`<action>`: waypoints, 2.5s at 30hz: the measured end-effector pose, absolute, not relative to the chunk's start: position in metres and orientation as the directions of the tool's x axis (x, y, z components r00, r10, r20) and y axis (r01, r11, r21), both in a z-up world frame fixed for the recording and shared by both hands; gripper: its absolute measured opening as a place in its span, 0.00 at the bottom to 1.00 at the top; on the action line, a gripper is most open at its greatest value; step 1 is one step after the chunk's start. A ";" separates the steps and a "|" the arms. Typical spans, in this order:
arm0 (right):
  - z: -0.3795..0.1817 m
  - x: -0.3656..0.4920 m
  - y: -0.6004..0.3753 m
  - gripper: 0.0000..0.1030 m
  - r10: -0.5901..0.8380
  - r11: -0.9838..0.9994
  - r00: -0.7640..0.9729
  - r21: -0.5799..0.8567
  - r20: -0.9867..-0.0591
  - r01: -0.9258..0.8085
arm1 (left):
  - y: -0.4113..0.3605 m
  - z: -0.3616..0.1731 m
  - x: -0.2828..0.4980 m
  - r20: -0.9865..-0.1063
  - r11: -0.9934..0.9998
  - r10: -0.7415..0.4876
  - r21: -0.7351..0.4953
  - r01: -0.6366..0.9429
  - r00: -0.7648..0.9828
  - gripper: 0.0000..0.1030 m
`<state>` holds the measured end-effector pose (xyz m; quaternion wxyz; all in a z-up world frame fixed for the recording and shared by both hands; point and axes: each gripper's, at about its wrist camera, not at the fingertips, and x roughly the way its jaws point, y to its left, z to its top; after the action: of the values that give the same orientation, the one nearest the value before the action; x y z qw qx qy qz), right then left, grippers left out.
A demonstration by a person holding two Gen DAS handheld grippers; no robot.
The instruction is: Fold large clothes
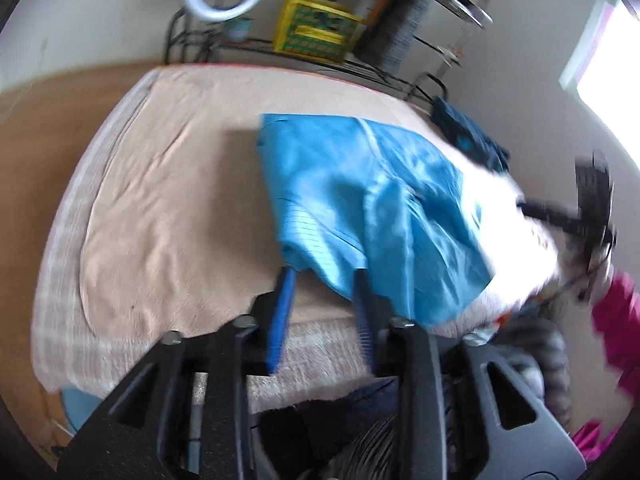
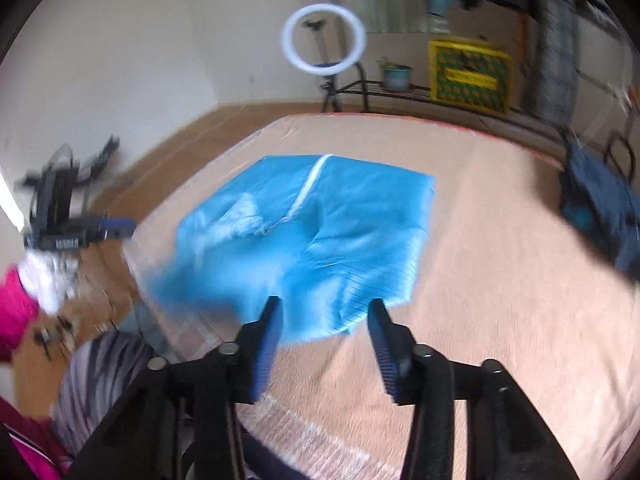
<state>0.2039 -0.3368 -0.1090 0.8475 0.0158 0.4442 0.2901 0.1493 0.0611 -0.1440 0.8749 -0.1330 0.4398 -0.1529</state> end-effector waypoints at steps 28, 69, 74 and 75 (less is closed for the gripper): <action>-0.165 0.270 -0.336 0.51 0.621 0.783 0.319 0.552 -0.716 -0.286 | 0.084 -0.199 0.255 -0.718 0.820 -0.501 -0.572 0.000 0.484 0.48; -0.196 0.414 -0.200 0.24 0.285 0.836 0.396 0.024 -0.873 -0.548 | -0.013 -0.228 0.411 -0.807 0.978 -0.208 -0.173 0.114 0.552 0.21; -0.194 0.418 -0.201 0.25 0.255 0.846 0.403 0.001 -0.879 -0.533 | -0.007 -0.216 0.404 -0.823 0.980 -0.197 -0.172 0.097 0.532 0.21; -0.187 0.414 -0.205 0.25 0.250 0.853 0.411 -0.002 -0.877 -0.522 | -0.001 -0.209 0.398 -0.817 0.979 -0.200 -0.181 0.089 0.540 0.21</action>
<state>0.4145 -0.2050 -0.1870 0.8284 -0.1389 0.4901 0.2328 0.3976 -0.0011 -0.2088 0.8756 -0.0589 0.4722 -0.0825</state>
